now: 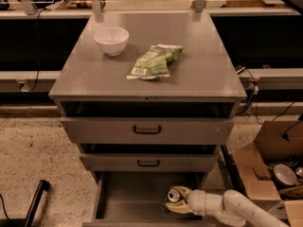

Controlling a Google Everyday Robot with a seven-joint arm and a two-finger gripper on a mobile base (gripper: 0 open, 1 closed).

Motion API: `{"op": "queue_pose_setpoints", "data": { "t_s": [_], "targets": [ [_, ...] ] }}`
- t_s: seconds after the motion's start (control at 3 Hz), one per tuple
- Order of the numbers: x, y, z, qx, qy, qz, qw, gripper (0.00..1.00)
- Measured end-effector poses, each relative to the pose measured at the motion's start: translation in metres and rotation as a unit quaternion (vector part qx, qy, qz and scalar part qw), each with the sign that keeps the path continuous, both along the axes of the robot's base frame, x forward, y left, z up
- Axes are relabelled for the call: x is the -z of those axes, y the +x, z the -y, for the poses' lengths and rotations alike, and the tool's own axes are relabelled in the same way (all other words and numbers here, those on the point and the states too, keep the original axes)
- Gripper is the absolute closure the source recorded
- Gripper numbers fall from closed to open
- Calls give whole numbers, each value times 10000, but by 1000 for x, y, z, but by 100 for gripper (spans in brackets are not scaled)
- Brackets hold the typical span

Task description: Pick green can from bottom drawer and place on counter

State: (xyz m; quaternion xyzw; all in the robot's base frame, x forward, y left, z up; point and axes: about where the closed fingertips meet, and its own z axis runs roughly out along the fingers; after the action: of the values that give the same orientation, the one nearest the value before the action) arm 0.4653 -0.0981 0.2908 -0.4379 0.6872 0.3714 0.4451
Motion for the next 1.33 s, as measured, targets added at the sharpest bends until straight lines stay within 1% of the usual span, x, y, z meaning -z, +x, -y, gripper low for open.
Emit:
{"op": "queue_pose_setpoints", "data": {
  "t_s": [0.33,0.67,1.0,1.33],
  "targets": [
    [-114,2,24,-147,-44,262,9995,100],
    [-182,10,38,-309,-180,658,9972,100],
    [-192,12,40,-340,-240,728,9965,100],
    [-195,10,37,-425,-257,749,9960,100]
  ]
}}
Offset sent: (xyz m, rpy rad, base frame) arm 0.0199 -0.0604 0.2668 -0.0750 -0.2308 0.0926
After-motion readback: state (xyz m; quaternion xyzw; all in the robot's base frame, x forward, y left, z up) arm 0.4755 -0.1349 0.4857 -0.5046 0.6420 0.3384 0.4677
